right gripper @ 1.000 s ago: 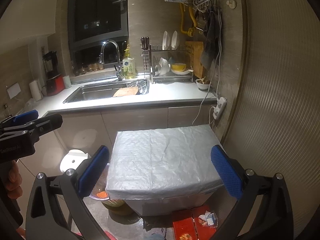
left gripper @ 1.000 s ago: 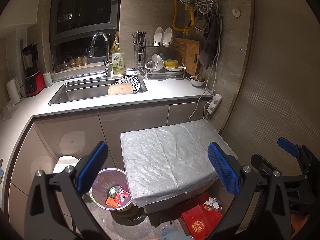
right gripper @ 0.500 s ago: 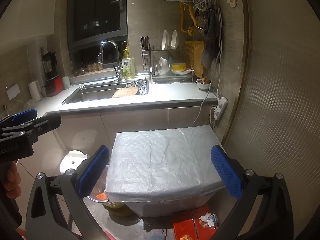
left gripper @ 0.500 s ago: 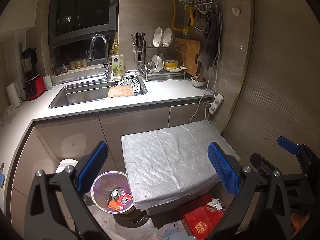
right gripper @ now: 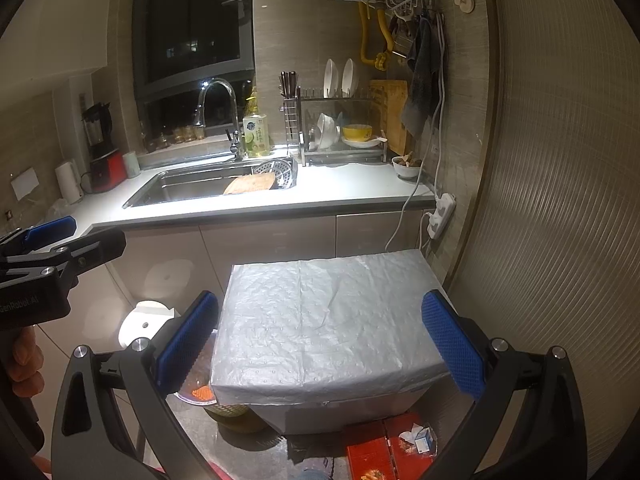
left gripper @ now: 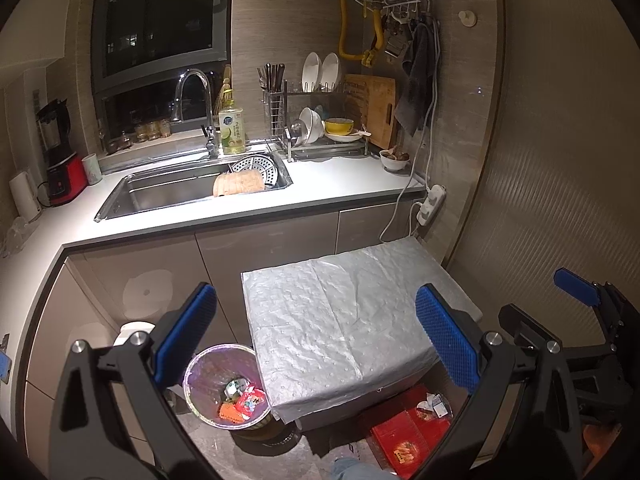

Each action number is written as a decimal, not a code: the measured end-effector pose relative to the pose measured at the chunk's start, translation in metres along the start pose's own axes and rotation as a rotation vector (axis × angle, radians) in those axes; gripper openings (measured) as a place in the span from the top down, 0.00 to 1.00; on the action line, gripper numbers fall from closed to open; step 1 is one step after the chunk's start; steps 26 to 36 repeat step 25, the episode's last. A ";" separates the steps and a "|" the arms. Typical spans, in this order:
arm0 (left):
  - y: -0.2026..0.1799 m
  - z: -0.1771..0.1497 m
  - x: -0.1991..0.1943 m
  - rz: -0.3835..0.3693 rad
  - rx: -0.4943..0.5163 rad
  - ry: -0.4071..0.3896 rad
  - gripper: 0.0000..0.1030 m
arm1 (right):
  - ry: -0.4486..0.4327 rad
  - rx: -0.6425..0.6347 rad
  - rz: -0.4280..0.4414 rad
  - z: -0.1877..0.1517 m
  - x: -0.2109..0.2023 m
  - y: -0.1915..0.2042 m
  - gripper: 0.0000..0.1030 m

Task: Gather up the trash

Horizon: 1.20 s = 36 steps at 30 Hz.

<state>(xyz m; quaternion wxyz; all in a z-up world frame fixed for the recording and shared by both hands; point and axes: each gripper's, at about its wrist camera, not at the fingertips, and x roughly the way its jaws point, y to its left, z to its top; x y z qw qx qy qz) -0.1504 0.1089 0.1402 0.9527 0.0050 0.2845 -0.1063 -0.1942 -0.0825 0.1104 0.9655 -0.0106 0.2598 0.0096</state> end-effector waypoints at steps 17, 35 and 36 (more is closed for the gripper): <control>0.009 0.000 0.001 0.001 -0.004 -0.012 0.07 | 0.000 0.001 0.001 0.000 0.001 0.001 0.02; 0.013 0.000 0.001 -0.006 0.002 -0.010 0.07 | 0.001 0.001 0.001 -0.001 0.002 0.003 0.02; 0.013 0.000 0.001 -0.006 0.002 -0.010 0.07 | 0.001 0.001 0.001 -0.001 0.002 0.003 0.02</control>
